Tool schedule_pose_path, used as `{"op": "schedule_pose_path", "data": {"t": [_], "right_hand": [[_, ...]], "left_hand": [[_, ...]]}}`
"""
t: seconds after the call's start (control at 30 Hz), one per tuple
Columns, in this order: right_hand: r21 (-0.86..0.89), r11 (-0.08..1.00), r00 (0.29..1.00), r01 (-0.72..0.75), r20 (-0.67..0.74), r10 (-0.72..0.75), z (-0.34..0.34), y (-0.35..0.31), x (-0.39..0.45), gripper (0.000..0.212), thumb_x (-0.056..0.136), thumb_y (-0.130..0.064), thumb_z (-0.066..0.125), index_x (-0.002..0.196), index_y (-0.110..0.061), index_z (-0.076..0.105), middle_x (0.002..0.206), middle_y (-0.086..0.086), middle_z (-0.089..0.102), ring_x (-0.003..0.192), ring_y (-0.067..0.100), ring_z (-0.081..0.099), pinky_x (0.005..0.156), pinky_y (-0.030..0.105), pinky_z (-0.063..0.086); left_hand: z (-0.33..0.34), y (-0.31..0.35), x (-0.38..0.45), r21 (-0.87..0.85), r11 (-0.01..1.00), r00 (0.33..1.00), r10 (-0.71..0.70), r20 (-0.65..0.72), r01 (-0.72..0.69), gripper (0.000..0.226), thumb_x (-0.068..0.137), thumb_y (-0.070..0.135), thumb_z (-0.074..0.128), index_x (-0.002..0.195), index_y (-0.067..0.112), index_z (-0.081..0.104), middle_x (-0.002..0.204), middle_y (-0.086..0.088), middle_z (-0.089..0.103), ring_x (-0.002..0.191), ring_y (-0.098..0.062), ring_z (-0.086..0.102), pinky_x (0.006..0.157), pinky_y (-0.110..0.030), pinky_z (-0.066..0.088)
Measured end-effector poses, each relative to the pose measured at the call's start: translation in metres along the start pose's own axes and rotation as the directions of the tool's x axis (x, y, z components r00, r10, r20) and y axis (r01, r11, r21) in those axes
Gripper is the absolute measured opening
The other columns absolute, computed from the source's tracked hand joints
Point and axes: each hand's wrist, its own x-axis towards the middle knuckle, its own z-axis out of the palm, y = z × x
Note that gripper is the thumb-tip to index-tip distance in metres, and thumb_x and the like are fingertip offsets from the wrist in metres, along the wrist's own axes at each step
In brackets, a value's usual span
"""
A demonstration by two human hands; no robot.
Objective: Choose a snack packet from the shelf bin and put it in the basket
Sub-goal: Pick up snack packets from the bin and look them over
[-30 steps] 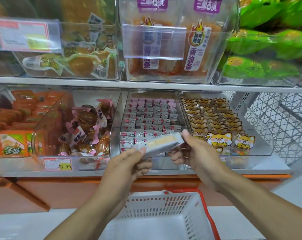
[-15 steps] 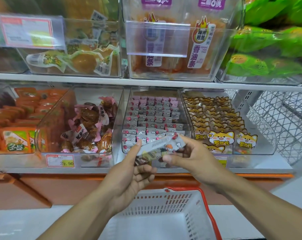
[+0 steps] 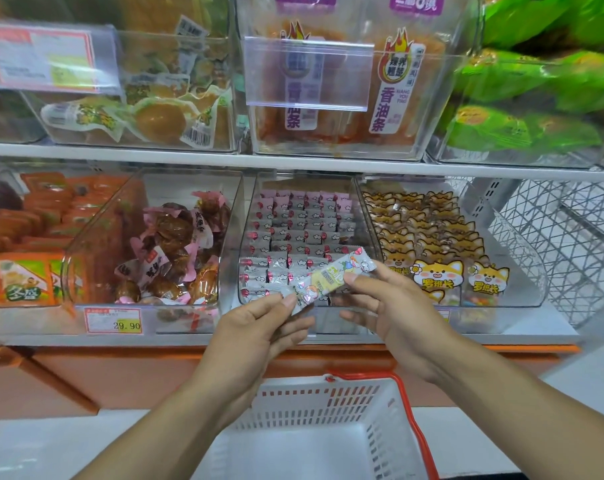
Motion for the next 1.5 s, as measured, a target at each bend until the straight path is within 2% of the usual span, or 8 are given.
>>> {"op": "schedule_pose_path", "data": {"t": [0.3,0.43,0.57,0.8,1.0,1.17,1.37,1.5], "right_hand": [[0.07,0.992,0.994,0.109,-0.006,-0.109,-0.008,-0.014,0.004,0.014,0.094,-0.008,0.066,0.108,-0.009,0.067,0.104,0.015,0.077,0.09,0.023,0.076,0.069,0.024,0.059],[-0.066,0.953,0.936,0.296,-0.176,-0.303,-0.017,-0.031,0.015,0.018,0.094,-0.008,0.068,0.111,-0.012,0.065,0.106,0.008,0.077,0.096,0.02,0.076,0.074,0.024,0.06],[-0.649,0.67,0.748,0.36,-0.229,-0.624,-0.028,-0.046,0.035,0.027,0.09,-0.022,0.077,0.102,-0.039,0.059,0.097,-0.013,0.072,0.088,-0.003,0.068,0.076,0.016,0.052],[-0.977,0.108,0.856,0.186,0.108,-0.505,-0.016,-0.048,0.067,0.017,0.096,-0.019,0.066,0.107,-0.031,0.062,0.095,-0.007,0.068,0.075,0.013,0.065,0.062,0.026,0.048],[-0.895,-0.439,0.95,-0.078,0.066,-0.304,0.004,-0.044,0.085,0.046,0.096,-0.015,0.05,0.14,-0.025,0.053,0.124,0.008,0.06,0.124,0.03,0.052,0.106,0.043,0.04],[-0.865,-0.499,0.991,-0.052,0.016,-0.13,0.011,-0.044,0.092,0.042,0.092,-0.012,0.05,0.133,-0.019,0.057,0.147,0.009,0.051,0.127,0.03,0.052,0.109,0.05,0.037],[-0.869,-0.457,0.95,-0.19,-0.045,-0.309,0.025,-0.06,0.116,0.048,0.091,-0.006,0.065,0.135,-0.024,0.06,0.149,0.007,0.052,0.15,0.032,0.027,0.122,0.052,0.02],[-0.842,-0.508,0.96,-0.181,-0.038,-0.279,0.03,-0.063,0.13,0.038,0.095,-0.007,0.062,0.132,-0.016,0.061,0.132,0.01,0.062,0.134,0.034,0.049,0.114,0.05,0.036]], "left_hand": [[0.008,0.0,0.002,0.127,0.992,0.999,0.022,-0.023,-0.019,0.013,0.097,0.011,0.064,0.107,0.013,0.07,0.093,-0.008,0.08,0.09,-0.02,0.078,0.07,-0.02,0.06],[0.01,0.001,0.001,0.513,0.819,0.961,0.271,0.049,-0.257,0.018,0.093,0.022,0.071,0.104,0.036,0.075,0.091,0.021,0.077,0.086,0.003,0.072,0.072,-0.008,0.051],[0.011,-0.006,0.004,0.794,0.414,0.857,0.456,0.242,-0.445,0.023,0.094,0.03,0.07,0.109,0.047,0.067,0.108,0.037,0.064,0.112,0.016,0.053,0.09,-0.001,0.036],[0.006,-0.012,0.014,0.905,0.085,0.853,0.383,0.356,-0.416,0.051,0.096,0.044,0.064,0.143,0.046,0.046,0.153,0.029,0.033,0.147,0.005,0.012,0.124,-0.029,0.003],[0.004,-0.016,0.016,0.914,0.043,0.87,0.329,0.368,-0.403,0.061,0.094,0.045,0.065,0.149,0.044,0.039,0.163,0.023,0.022,0.15,0.003,-0.002,0.114,-0.025,-0.018],[0.001,-0.015,0.019,0.9,0.017,0.86,0.304,0.41,-0.435,0.057,0.093,0.045,0.066,0.146,0.039,0.046,0.162,0.018,0.025,0.151,-0.001,0.001,0.112,-0.022,-0.022],[-0.001,-0.014,0.019,0.893,0.029,0.858,0.294,0.422,-0.449,0.054,0.093,0.044,0.067,0.144,0.037,0.05,0.162,0.017,0.026,0.151,0.0,0.003,0.116,-0.024,-0.016],[-0.001,-0.013,0.02,0.895,0.05,0.864,0.289,0.412,-0.443,0.051,0.093,0.042,0.067,0.142,0.037,0.051,0.161,0.017,0.028,0.149,0.002,0.004,0.115,-0.023,-0.014]]}}
